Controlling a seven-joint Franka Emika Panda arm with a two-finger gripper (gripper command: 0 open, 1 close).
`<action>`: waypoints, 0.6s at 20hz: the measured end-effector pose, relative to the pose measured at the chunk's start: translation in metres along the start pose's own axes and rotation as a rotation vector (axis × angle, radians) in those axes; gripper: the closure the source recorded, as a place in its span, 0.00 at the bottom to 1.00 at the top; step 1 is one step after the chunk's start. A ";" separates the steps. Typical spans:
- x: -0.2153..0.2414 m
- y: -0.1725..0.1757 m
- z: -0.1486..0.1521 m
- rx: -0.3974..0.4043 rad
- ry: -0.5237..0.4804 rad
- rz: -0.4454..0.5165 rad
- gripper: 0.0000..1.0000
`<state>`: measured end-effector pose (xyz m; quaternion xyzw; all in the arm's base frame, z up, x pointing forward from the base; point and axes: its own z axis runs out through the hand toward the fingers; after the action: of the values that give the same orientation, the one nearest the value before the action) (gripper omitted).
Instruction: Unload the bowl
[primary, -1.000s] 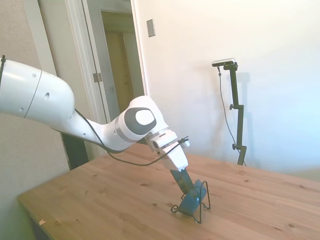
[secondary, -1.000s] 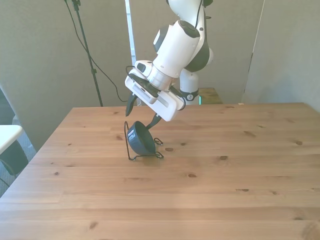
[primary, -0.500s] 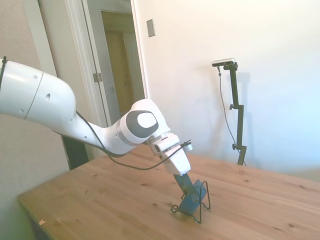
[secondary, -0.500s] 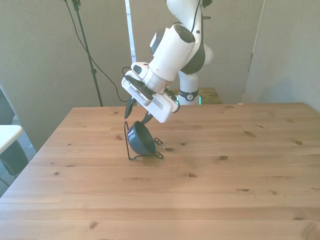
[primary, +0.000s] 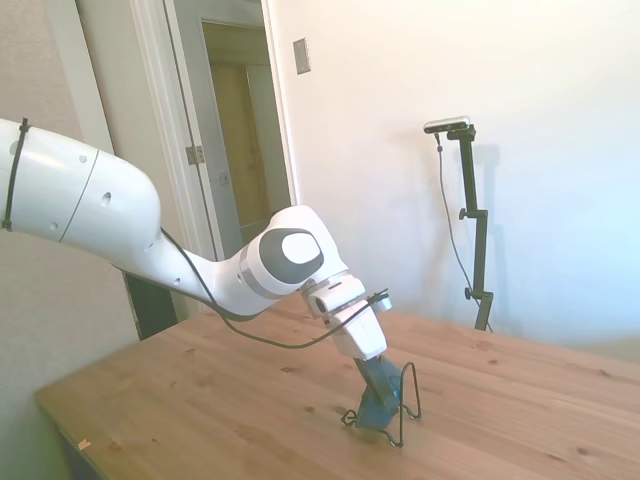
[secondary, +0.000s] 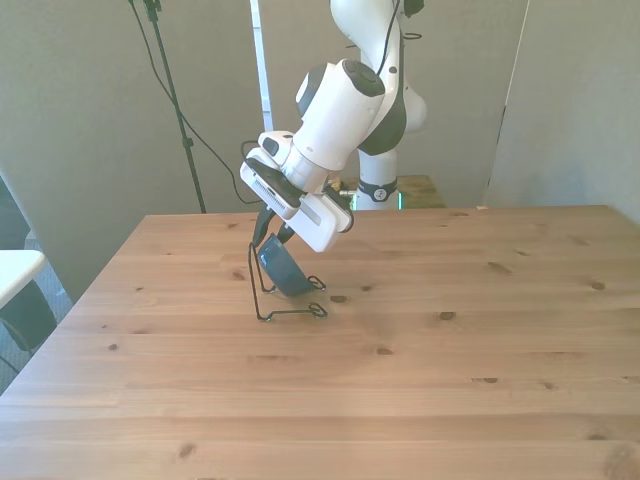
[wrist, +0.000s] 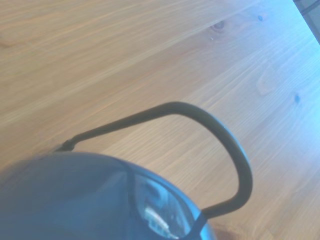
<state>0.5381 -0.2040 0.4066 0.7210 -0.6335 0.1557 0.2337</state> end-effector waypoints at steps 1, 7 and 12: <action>0.000 0.000 0.000 0.000 0.000 0.000 1.00; -0.002 -0.002 -0.005 0.008 0.003 -0.002 1.00; -0.003 -0.003 -0.013 0.023 0.007 0.000 1.00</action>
<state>0.5413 -0.1937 0.4158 0.7231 -0.6309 0.1655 0.2273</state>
